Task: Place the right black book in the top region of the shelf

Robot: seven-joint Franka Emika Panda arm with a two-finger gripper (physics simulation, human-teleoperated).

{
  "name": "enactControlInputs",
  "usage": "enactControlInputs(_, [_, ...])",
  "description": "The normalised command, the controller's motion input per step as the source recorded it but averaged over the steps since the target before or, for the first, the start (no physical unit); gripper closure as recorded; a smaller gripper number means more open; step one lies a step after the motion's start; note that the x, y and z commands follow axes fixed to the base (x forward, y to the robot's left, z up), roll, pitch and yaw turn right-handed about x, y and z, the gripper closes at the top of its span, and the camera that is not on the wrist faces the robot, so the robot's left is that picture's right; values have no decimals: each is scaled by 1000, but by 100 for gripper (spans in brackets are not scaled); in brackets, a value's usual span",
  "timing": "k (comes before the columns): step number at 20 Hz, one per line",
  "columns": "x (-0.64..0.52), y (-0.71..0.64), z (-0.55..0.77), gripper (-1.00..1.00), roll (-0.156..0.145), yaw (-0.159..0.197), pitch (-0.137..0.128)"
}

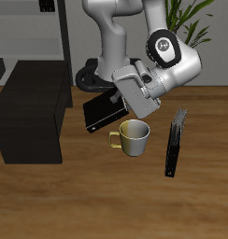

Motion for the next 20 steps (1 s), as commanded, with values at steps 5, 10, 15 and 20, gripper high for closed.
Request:
enactControlInputs(5, [8, 22, -44, 100, 5, -8, 14])
enactControlInputs(10, [-33, -97, -38, 100, -8, -8, 7])
enactControlInputs(15, [2, -159, 3, 100, -28, -27, 12])
enactControlInputs(20, [35, -183, 12, 100, -32, -23, 5])
